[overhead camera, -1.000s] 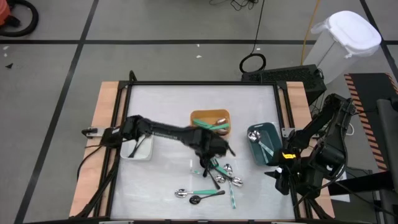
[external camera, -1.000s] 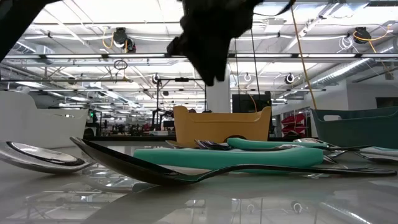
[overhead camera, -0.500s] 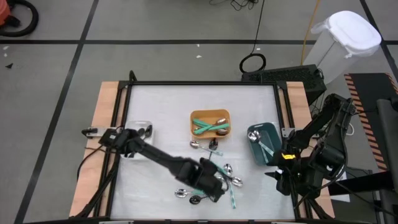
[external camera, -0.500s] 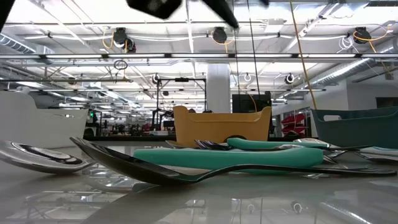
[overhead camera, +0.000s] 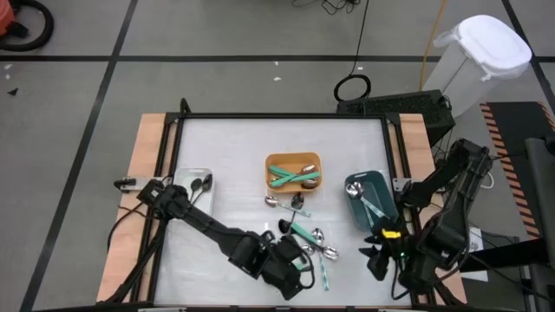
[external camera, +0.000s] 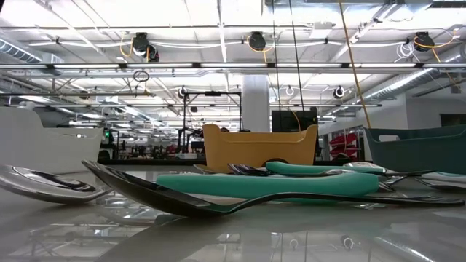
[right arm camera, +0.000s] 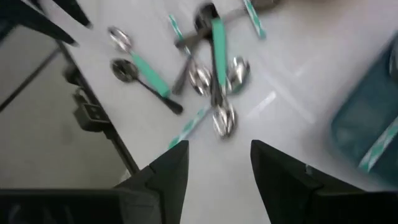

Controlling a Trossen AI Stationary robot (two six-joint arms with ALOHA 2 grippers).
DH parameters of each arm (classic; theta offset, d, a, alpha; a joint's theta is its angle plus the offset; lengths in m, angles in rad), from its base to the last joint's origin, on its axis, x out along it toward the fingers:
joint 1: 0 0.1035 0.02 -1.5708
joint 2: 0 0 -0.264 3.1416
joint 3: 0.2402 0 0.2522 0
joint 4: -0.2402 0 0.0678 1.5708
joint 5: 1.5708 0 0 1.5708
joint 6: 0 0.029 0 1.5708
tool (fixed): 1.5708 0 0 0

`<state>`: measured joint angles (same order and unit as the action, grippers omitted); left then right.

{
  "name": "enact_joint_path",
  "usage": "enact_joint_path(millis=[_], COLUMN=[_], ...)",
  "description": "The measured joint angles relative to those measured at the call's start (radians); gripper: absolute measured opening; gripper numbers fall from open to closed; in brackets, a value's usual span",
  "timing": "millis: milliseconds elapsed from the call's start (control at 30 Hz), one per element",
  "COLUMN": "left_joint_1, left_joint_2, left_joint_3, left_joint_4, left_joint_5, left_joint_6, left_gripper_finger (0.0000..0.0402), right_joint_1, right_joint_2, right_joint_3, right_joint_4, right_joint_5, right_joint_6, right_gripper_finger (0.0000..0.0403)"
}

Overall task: Sort silverware by color (type)
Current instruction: Put the white spoon into the blue bin

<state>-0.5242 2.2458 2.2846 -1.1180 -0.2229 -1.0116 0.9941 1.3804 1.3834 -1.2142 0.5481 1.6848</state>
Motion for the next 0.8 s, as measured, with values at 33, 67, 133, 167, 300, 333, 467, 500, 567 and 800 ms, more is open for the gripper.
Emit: enact_joint_path(millis=[33, 67, 133, 167, 300, 333, 467, 500, 567, 800], left_joint_1=[0.007, 0.014, 0.028, 0.036, 0.073, 0.084, 0.135, 0.149, 0.177, 0.234], left_joint_2=[-0.001, -0.004, -0.007, -0.01, -0.046, -0.063, -0.143, -0.166, -0.218, -0.31], left_joint_3=[0.001, 0.001, -0.001, -0.001, 0.0, 0.0, -0.002, -0.001, -0.001, 0.0], left_joint_4=[-0.001, -0.009, -0.019, -0.016, -0.038, -0.046, -0.07, -0.079, -0.082, -0.153], left_joint_5=[0.009, 0.018, 0.032, 0.036, 0.078, 0.097, 0.12, 0.119, 0.115, 0.111], left_joint_6=[0.048, 0.09, 0.174, 0.219, 0.434, 0.487, 0.662, 0.693, 0.742, 0.854], left_gripper_finger=[0.0118, 0.0118, 0.0118, 0.0118, 0.0118, 0.0118, 0.0118, 0.0118, 0.0118, 0.0118], right_joint_1=[-0.008, -0.018, -0.041, -0.05, -0.081, -0.087, -0.12, -0.132, -0.155, -0.253], right_joint_2=[0.016, 0.032, 0.062, 0.077, 0.127, 0.135, 0.167, 0.176, 0.197, 0.303], right_joint_3=[0.0, 0.0, 0.0, 0.0, 0.0, 0.0, 0.0, 0.0, 0.0, 0.0], right_joint_4=[0.005, 0.012, 0.022, 0.023, 0.049, 0.061, 0.116, 0.132, 0.146, 0.255], right_joint_5=[-0.027, -0.06, -0.146, -0.186, -0.265, -0.265, -0.261, -0.261, -0.263, -0.364], right_joint_6=[0.024, 0.043, 0.072, 0.089, 0.158, 0.192, 0.294, 0.306, 0.317, 0.327], right_gripper_finger=[0.0167, 0.0168, 0.0172, 0.0175, 0.019, 0.0195, 0.0214, 0.0219, 0.0229, 0.0251])
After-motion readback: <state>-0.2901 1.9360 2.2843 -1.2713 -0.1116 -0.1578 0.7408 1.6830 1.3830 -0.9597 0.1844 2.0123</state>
